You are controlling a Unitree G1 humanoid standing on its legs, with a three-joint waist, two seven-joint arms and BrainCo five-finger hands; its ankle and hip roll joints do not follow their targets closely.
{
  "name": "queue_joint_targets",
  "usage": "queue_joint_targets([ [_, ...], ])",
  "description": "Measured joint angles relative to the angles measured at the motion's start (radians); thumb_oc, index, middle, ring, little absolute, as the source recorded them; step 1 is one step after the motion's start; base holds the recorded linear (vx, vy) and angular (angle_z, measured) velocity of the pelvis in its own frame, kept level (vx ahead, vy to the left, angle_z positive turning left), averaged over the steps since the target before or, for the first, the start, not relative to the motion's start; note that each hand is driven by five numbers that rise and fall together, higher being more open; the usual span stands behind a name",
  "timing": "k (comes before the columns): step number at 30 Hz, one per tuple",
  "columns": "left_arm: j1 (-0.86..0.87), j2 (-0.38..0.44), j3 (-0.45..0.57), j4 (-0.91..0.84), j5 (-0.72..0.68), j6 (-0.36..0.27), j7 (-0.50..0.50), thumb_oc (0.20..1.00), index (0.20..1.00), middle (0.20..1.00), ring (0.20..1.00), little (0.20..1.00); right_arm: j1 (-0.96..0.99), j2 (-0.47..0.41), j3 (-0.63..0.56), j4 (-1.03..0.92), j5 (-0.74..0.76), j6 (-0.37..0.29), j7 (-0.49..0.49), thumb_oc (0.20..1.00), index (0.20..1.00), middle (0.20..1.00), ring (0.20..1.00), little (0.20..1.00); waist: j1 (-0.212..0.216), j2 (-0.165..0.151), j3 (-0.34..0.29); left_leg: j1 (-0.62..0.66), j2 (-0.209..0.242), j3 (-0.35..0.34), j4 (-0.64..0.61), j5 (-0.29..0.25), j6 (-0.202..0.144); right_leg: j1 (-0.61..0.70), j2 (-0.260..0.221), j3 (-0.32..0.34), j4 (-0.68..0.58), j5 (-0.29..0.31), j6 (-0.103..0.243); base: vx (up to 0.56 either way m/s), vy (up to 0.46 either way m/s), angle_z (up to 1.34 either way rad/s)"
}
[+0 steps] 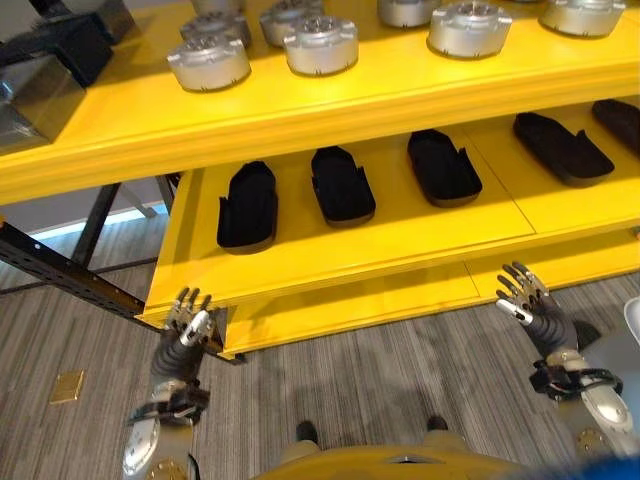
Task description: Move parts from the plastic box to the shelf.
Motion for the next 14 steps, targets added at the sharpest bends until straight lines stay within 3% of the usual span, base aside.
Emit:
queue_joint_targets([
  [6,0.005,-0.036,-0.091,0.017,0.001,0.040,0.000,1.000,1.000,1.000,1.000,1.000,0.005,0.004,0.050,0.001,0.001,0.006,-0.002,1.000,1.000,1.000,1.000,1.000,-0.001,0.001,-0.020,0.029,-0.001,0.002,-0.031,0.012,0.000,0.026,0.005,0.001,-0.032,0.014,-0.001,0.00,-0.007,-0.01],
  [14,-0.001,-0.031,-0.089,0.017,0.042,0.041,0.006,1.000,1.000,1.000,1.000,1.000,0.013,0.018,0.065,0.002,0.002,0.007,-0.005,1.000,1.000,1.000,1.000,1.000,-0.008,-0.017,-0.035,0.046,-0.002,0.006,-0.045,0.013,0.000,0.034,0.003,0.003,-0.034,0.015,0.000,0.01,0.004,-0.01],
])
